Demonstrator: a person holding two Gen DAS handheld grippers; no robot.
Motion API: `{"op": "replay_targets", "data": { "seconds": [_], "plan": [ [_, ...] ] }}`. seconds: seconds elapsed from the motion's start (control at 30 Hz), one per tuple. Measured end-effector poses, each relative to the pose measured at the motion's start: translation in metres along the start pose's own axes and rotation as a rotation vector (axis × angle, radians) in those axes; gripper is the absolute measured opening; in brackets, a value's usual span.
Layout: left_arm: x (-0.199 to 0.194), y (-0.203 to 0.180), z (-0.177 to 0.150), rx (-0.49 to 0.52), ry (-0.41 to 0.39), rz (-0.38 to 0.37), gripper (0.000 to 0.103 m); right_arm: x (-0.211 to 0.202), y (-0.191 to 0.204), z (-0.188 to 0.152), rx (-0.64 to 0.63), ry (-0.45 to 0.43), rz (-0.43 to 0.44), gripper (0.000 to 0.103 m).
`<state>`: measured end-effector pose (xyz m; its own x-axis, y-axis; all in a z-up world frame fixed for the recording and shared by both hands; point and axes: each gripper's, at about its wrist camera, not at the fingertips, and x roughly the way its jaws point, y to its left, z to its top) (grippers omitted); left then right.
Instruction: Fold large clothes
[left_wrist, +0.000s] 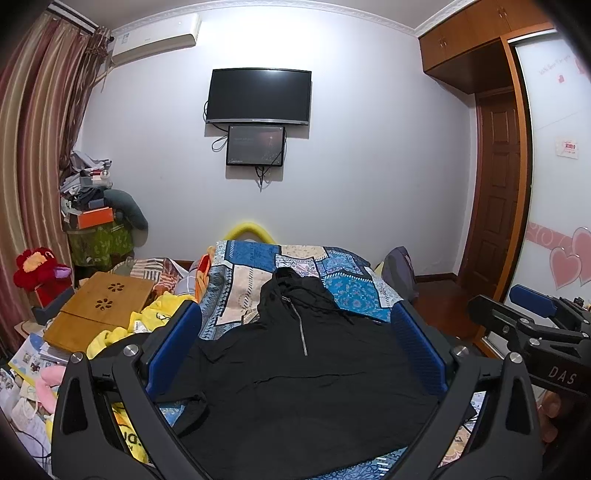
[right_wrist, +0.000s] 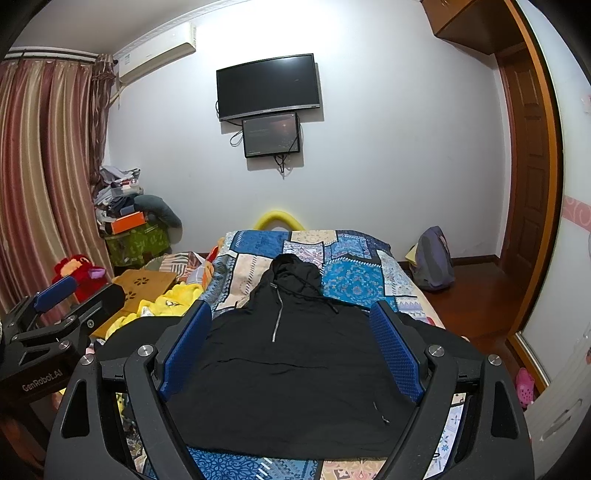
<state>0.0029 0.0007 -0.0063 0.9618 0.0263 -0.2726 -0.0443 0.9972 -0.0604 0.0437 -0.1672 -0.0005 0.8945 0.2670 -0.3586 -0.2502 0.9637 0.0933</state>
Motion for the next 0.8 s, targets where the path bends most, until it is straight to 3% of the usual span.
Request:
{"op": "replay_targets", "data": {
  "seconds": [0.8],
  "plan": [
    [0.0003,0.0001,0.0027,0.001,0.008,0.003,0.103,-0.0003,-0.0007,-0.0036,0.006,0.005,0.002,0.086]
  ]
}}
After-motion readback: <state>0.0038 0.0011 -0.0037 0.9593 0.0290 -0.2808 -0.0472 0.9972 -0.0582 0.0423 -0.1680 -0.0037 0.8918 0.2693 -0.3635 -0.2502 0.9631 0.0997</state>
